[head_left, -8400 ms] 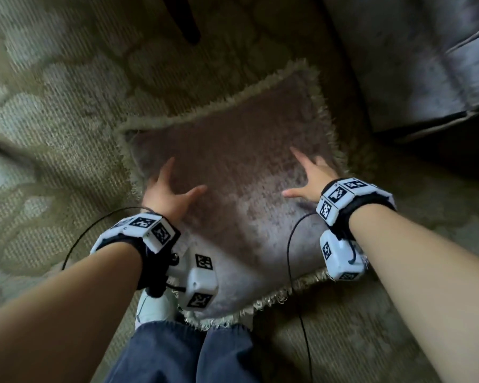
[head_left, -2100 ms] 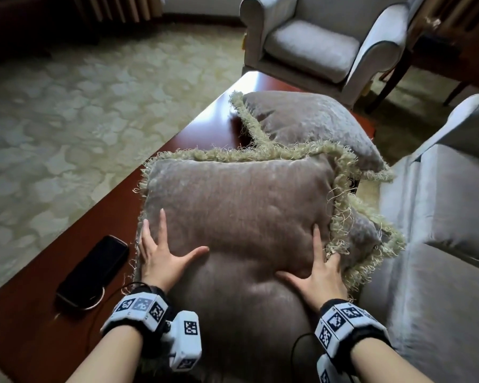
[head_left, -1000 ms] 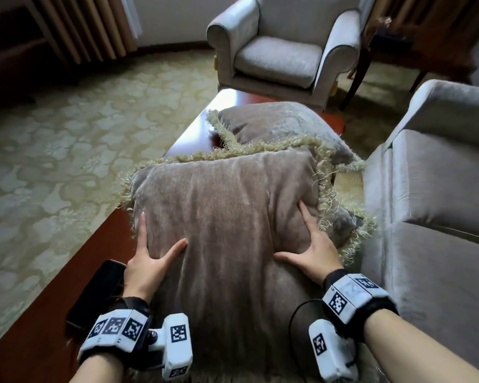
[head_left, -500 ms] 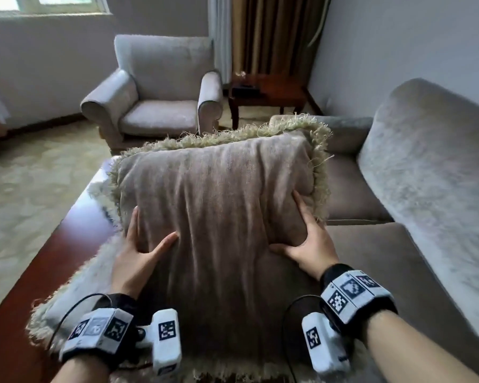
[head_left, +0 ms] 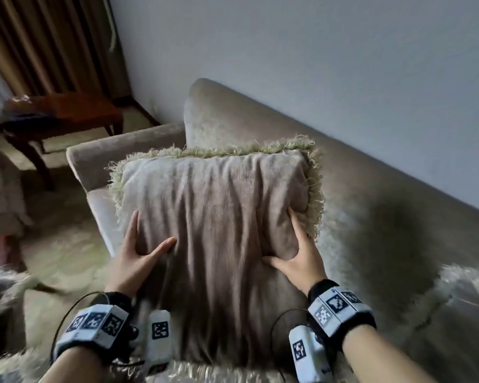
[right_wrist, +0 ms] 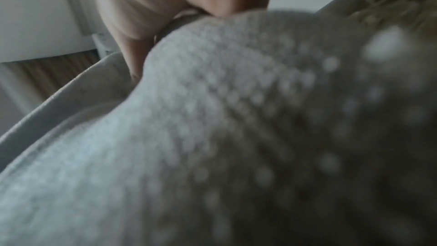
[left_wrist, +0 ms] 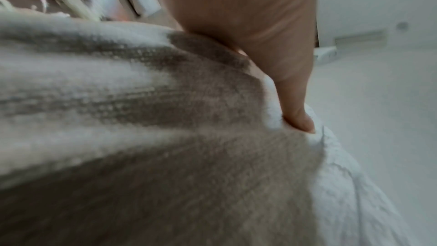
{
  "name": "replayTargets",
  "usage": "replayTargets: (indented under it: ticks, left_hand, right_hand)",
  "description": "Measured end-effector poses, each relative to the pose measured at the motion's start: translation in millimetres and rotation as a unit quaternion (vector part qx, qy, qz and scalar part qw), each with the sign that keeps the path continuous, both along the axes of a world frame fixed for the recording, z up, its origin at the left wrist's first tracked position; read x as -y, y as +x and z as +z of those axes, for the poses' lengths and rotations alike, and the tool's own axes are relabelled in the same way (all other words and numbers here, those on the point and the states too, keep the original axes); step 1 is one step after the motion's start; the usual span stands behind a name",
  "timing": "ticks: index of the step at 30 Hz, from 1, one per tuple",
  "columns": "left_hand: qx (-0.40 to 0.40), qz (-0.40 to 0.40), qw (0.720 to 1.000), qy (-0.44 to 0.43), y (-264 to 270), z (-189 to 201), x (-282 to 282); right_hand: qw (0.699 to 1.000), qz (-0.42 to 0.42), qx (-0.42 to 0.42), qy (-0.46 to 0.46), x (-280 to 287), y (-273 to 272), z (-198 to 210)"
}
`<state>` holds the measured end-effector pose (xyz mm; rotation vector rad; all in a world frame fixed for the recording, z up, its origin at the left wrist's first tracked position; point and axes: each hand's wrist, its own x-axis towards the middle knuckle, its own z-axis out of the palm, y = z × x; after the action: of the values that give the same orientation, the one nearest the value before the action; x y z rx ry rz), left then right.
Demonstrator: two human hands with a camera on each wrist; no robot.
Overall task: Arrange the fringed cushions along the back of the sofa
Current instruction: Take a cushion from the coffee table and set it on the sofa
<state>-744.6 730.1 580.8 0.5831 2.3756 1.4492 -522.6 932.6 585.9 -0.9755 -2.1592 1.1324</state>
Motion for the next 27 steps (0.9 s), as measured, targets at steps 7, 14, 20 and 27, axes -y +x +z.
replayTargets:
  ticks: [7, 14, 20, 27]
  left_hand:
    - [-0.008, -0.163, 0.986, -0.026, 19.5, -18.2, -163.7]
    - [-0.03, -0.322, 0.946, -0.01, 35.2, -56.9, -253.9]
    - [-0.108, -0.408, 0.899, -0.119, 50.8, -129.1, -294.5]
    - [-0.155, -0.466, 0.845, -0.214, 60.5, -190.2, -293.1]
  right_hand:
    - [0.985, -0.169, -0.013, -0.002, -73.4, 78.3, -24.5]
    - [0.942, -0.331, -0.051, 0.0, -70.6, 114.0, -82.6]
    - [0.9, -0.395, 0.158, -0.091, -49.3, 114.6, -137.4]
    - [0.887, -0.378, 0.243, -0.103, -47.5, 104.0, -153.5]
